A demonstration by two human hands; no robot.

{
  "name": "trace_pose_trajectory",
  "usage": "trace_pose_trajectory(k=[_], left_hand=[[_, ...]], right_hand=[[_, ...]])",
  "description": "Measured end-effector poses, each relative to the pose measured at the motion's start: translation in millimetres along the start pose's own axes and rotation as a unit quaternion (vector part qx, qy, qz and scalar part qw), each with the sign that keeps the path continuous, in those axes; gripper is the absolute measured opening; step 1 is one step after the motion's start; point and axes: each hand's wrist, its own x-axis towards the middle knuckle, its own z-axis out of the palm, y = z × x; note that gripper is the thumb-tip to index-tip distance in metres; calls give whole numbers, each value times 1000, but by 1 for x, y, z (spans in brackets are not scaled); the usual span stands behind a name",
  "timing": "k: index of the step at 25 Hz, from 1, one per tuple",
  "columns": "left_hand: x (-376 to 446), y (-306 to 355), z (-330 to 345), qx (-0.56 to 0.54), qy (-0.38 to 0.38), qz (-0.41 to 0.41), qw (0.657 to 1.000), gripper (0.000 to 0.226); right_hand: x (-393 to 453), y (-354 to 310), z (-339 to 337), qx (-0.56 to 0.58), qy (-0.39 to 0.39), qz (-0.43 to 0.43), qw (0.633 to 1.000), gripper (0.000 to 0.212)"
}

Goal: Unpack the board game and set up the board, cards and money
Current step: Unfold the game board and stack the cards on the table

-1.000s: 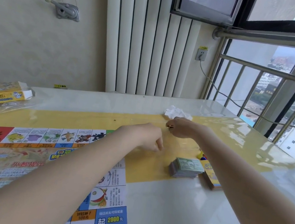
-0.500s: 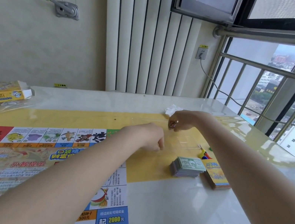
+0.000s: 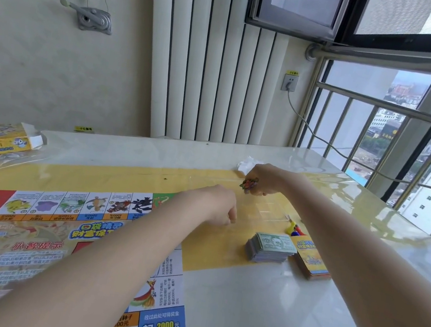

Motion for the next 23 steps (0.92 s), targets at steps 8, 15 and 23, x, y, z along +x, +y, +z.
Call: trace_pose_trajectory(k=[8, 15, 23], left_hand=[[-1, 2, -3, 25, -13, 4, 1000, 32], [-3, 7, -3, 46, -11, -3, 999, 33], [-4, 8, -5, 58, -15, -6, 998, 33]], right_hand=[[-18, 36, -5, 178, 169, 31, 969, 26], [-32, 63, 21, 212, 68, 145, 964, 47], [-26, 65, 33, 179, 56, 146, 971, 36]])
